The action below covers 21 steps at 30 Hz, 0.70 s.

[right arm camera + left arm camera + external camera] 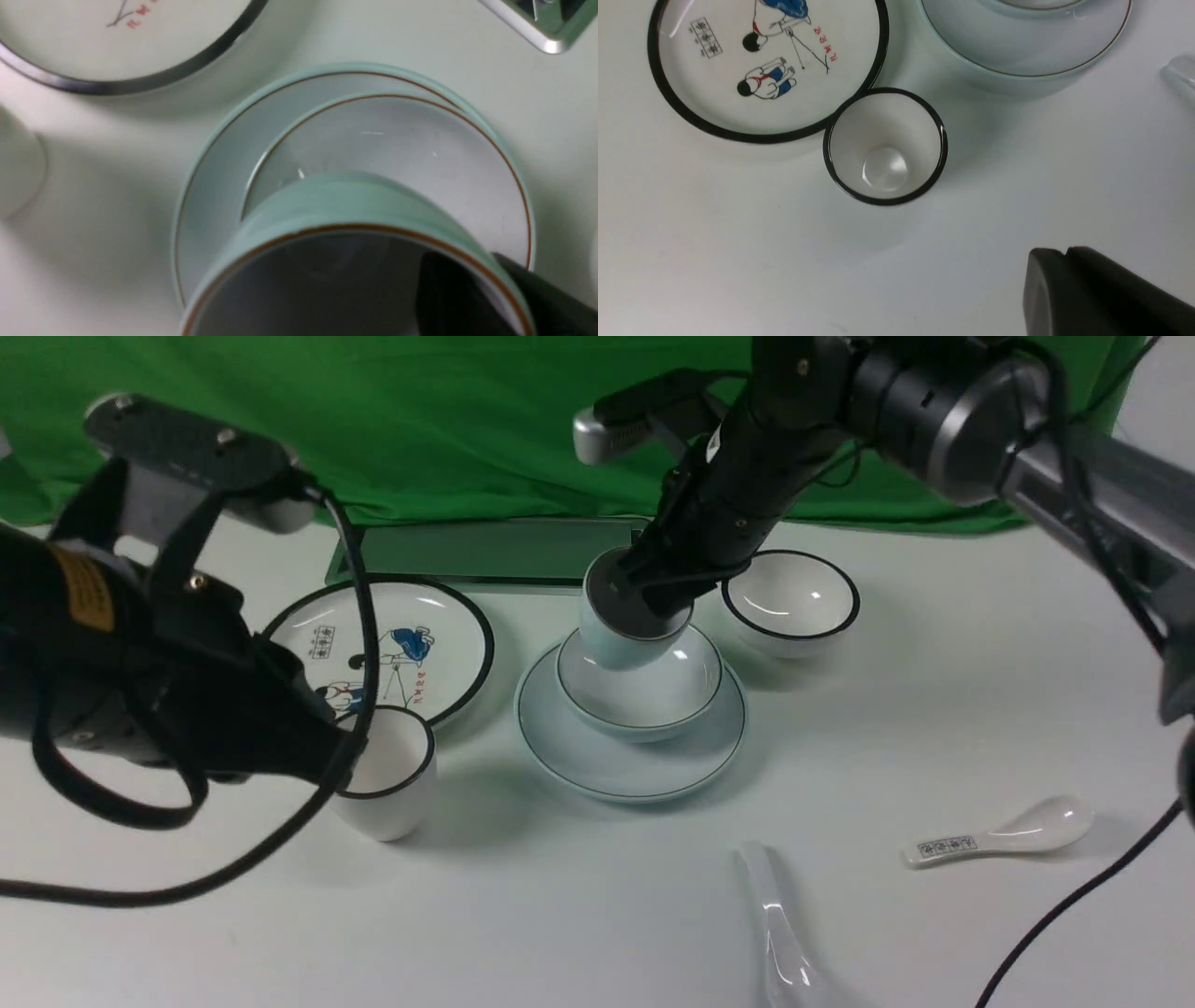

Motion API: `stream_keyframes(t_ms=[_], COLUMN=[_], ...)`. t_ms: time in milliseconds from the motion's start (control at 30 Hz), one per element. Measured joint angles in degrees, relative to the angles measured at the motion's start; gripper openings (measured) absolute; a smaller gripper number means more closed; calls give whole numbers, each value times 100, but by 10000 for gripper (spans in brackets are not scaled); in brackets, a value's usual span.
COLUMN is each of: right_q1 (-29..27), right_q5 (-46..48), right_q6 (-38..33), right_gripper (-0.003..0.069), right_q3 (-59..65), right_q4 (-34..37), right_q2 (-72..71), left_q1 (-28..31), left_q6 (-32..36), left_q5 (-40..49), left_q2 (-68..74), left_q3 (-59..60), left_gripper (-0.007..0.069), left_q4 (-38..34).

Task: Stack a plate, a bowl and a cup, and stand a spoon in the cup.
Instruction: Use the right arm to put the blue teacup into the blue rice bowl in the middle

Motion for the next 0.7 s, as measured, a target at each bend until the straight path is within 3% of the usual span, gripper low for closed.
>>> stream_keyframes(t_ms=[300, 433, 533, 567, 700], right_q1=[0, 0, 0, 0, 0], right_q5=[411, 452, 492, 531, 873], right_q6=[491, 600, 612, 612, 612], right_gripper=[86, 120, 196, 269, 421], right_q3=[-476, -476, -492, -530, -759], right_q4=[-400, -410, -405, -405, -410], right_q2=[646, 723, 723, 723, 698], left_q1=[0, 0, 0, 0, 0], left_q6=[-6, -6, -6, -6, -6], left_q5=[-239, -533, -642, -664, -683], left_q2=[0, 0, 0, 0, 0], left_q3=[111, 141, 165, 171, 171], left_gripper=[-30, -30, -30, -30, -30], left_q4=[233, 330, 377, 391, 422])
